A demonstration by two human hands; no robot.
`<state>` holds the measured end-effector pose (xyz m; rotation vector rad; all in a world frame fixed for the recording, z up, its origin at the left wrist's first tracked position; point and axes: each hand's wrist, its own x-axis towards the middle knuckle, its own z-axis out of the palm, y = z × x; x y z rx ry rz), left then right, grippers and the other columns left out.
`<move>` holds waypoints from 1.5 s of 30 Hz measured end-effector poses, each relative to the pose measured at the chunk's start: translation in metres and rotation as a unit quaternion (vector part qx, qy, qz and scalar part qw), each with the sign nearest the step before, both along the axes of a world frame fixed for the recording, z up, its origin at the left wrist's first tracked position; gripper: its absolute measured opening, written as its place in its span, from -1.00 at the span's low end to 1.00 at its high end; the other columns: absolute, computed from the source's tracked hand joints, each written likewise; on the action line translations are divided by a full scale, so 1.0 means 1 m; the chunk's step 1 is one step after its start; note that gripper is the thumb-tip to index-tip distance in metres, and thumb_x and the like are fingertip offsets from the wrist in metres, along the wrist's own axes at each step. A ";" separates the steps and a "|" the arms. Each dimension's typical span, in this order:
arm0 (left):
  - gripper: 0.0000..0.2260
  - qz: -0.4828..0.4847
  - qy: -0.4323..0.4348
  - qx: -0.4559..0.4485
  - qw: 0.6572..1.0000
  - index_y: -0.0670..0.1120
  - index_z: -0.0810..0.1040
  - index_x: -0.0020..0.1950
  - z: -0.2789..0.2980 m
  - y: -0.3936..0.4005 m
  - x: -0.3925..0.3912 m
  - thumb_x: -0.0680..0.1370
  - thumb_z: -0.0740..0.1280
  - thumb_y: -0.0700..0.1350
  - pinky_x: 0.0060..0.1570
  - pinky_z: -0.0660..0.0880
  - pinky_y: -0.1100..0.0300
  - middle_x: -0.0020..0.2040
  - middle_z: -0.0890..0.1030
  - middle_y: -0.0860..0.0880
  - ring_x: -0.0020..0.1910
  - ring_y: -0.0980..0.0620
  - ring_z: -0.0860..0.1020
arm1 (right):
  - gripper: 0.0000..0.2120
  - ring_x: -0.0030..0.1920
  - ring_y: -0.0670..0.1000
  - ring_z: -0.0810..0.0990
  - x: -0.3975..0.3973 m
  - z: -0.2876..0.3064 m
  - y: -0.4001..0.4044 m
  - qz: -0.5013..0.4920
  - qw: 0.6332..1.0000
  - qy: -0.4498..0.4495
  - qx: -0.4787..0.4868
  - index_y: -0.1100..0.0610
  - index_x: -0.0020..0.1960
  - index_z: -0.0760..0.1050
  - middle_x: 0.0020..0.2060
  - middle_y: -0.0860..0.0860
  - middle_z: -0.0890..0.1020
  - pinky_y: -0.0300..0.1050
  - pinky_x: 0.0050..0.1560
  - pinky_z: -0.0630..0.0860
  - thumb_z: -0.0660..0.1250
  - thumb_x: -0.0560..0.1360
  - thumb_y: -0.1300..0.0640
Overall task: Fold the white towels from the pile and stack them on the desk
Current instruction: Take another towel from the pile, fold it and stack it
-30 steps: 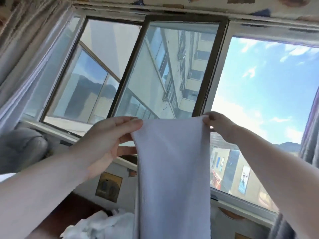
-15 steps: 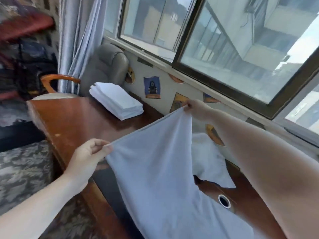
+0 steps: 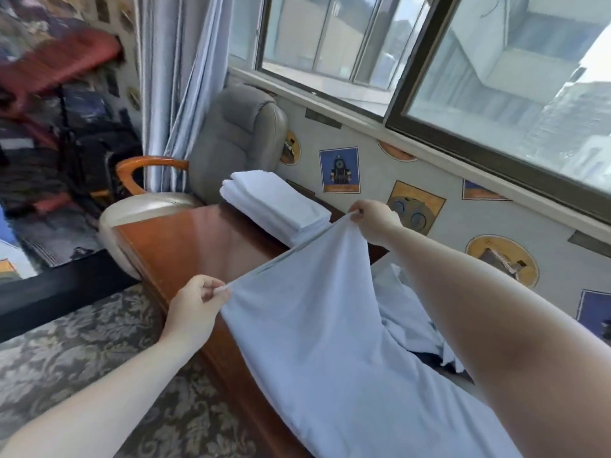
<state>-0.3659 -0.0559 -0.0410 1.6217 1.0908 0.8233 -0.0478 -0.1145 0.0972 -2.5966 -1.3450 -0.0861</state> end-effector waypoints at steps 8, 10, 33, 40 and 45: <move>-0.92 -0.020 0.044 -0.052 0.997 -0.05 0.61 -0.01 -0.043 0.065 0.017 0.60 0.31 -0.13 -0.11 0.61 -0.11 -0.19 0.67 -0.12 -0.19 -0.10 0.64 | -0.74 0.10 0.13 0.57 0.015 -0.041 0.084 0.034 0.996 0.056 -0.055 0.04 0.20 0.55 0.15 0.06 0.60 0.04 0.08 0.57 0.13 0.63 0.16; -0.91 -0.016 0.069 -0.074 0.995 -0.07 0.60 0.02 -0.058 0.089 0.023 0.61 0.30 -0.13 -0.10 0.61 -0.12 -0.17 0.66 -0.10 -0.18 -0.10 0.63 | -0.70 0.09 0.15 0.57 0.020 -0.060 0.115 0.029 0.993 0.077 -0.082 0.03 0.21 0.55 0.14 0.08 0.58 -0.01 -0.01 0.57 0.10 0.63 0.18; -0.71 0.085 0.380 -0.061 0.919 -0.09 0.55 0.17 -0.116 0.264 0.052 0.54 0.18 -0.32 0.17 0.34 -0.11 0.21 0.52 -0.17 0.19 -0.25 0.39 | -0.54 0.41 -0.03 0.37 -0.050 -0.223 0.193 -0.030 0.944 0.323 0.061 0.03 0.44 0.36 0.43 -0.06 0.40 -0.12 0.43 0.27 0.25 0.56 0.25; -0.33 -0.492 0.271 0.281 0.778 -0.08 0.41 0.45 -0.107 0.129 0.121 0.32 0.19 0.00 0.34 0.33 -0.15 0.56 0.09 -0.24 0.47 -0.09 0.34 | -0.42 0.42 -0.03 0.42 -0.163 -0.268 -0.008 -0.324 0.928 0.183 0.004 -0.07 0.38 0.48 0.43 -0.06 0.43 -0.15 0.40 0.28 0.47 0.37 -0.06; -0.48 -0.620 0.183 0.402 0.649 -0.02 0.38 0.14 -0.122 0.062 0.115 0.23 0.11 0.12 -0.31 0.59 -0.15 0.54 -0.03 0.00 0.22 -0.14 0.45 | -0.32 0.40 0.03 0.45 -0.202 -0.256 -0.134 -0.538 0.837 0.100 -0.026 0.07 0.44 0.42 0.45 0.01 0.39 -0.07 0.29 0.47 0.50 0.38 -0.09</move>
